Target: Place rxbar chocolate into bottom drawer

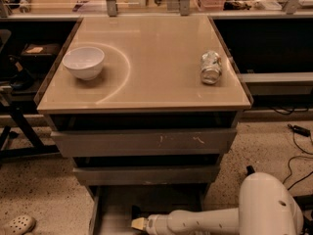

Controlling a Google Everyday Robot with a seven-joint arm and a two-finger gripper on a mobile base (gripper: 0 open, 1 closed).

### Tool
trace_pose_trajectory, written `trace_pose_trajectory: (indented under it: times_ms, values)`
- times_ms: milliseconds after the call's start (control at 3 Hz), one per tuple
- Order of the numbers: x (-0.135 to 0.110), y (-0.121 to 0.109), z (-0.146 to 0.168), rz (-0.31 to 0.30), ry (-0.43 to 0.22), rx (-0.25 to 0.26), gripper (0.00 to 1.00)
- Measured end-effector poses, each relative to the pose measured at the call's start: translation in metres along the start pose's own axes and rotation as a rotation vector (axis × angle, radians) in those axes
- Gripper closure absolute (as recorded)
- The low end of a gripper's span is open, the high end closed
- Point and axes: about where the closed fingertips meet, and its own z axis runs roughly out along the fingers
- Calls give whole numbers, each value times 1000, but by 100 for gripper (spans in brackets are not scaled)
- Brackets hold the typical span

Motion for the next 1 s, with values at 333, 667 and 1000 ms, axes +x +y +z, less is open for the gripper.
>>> trace_pose_trajectory:
  times_ms: [333,667,1000]
  values:
    - [0,0,0,0,0,0,12]
    - [0,0,0,0,0,0,0]
    - [0,0,0,0,0,0,0]
